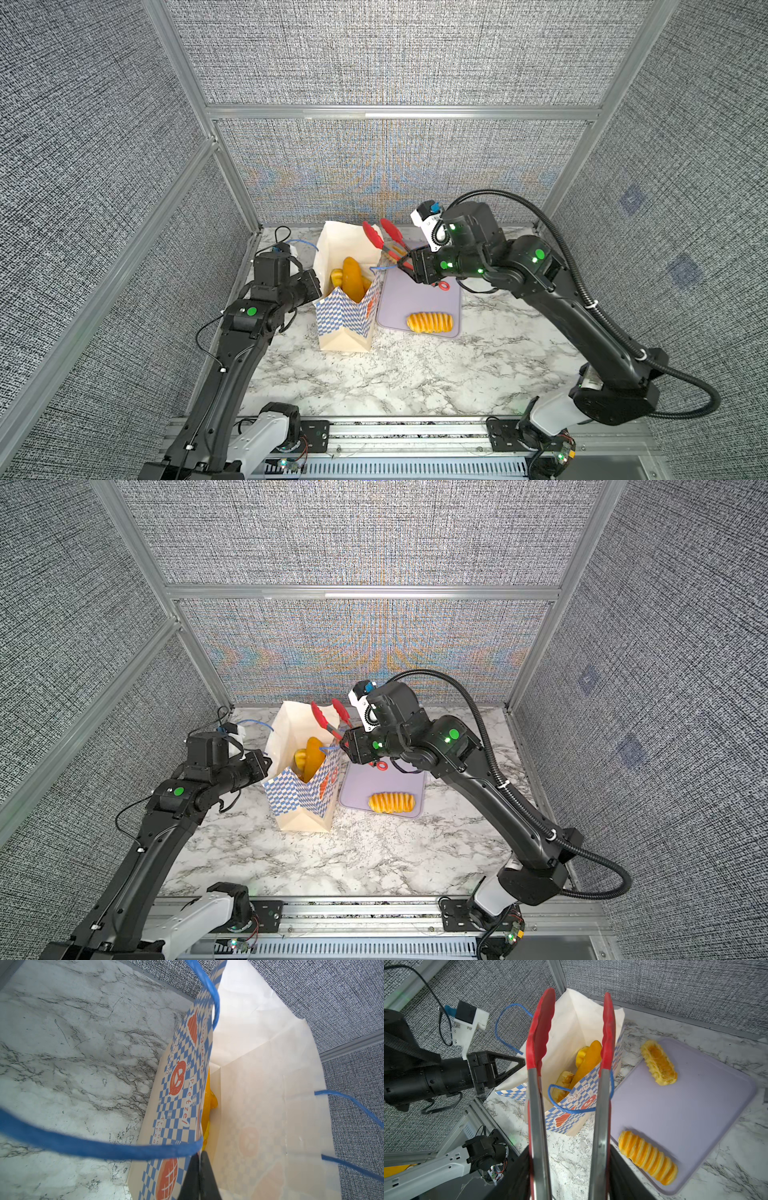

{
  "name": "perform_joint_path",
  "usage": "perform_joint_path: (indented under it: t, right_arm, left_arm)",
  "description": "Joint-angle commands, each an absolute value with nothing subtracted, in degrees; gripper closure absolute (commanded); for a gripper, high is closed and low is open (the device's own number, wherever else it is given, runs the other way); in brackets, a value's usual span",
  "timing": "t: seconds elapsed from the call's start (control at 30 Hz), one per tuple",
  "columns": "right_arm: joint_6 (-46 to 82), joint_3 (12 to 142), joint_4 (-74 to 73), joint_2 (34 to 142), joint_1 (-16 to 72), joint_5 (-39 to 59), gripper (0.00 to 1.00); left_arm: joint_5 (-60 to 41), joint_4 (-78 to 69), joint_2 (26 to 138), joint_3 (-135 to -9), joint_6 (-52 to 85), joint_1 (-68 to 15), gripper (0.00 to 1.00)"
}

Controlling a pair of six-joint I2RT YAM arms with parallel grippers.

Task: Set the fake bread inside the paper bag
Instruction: 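Lower the baguette into the bag and open the tongs, then withdraw the empty tongs from the bag back over the tray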

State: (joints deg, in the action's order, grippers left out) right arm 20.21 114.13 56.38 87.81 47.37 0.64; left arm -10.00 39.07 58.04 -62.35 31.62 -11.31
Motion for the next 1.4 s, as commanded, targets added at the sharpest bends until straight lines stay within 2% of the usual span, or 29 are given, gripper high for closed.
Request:
perform_joint_path:
  t: [0.0, 0.4, 0.6, 0.9, 1.37]
  right_arm:
    - [19.44, 112.27, 53.92, 85.65, 45.25, 0.00, 0.45]
    - [18.51, 99.01, 53.18, 77.30, 33.54, 1.04, 0.45]
    - [16.82, 92.18, 52.08, 76.90, 30.47, 0.97, 0.45]
    - [14.82, 85.64, 49.53, 80.84, 29.53, 1.60, 0.45]
    - [12.24, 86.13, 51.56, 89.87, 29.53, 1.76, 0.45]
  left_arm:
    - [-9.35, 39.74, 58.27, -63.00, 30.76, -11.31, 0.98]
    - [-9.80, 39.58, 58.27, -63.37, 30.33, -11.33, 0.97]
    - [-9.76, 39.56, 58.19, -63.46, 30.32, -11.26, 0.90]
    - [-8.88, 40.70, 58.01, -63.90, 30.40, -11.25, 0.92]
    - [-8.37, 40.83, 58.01, -63.64, 30.59, -11.30, 0.90]
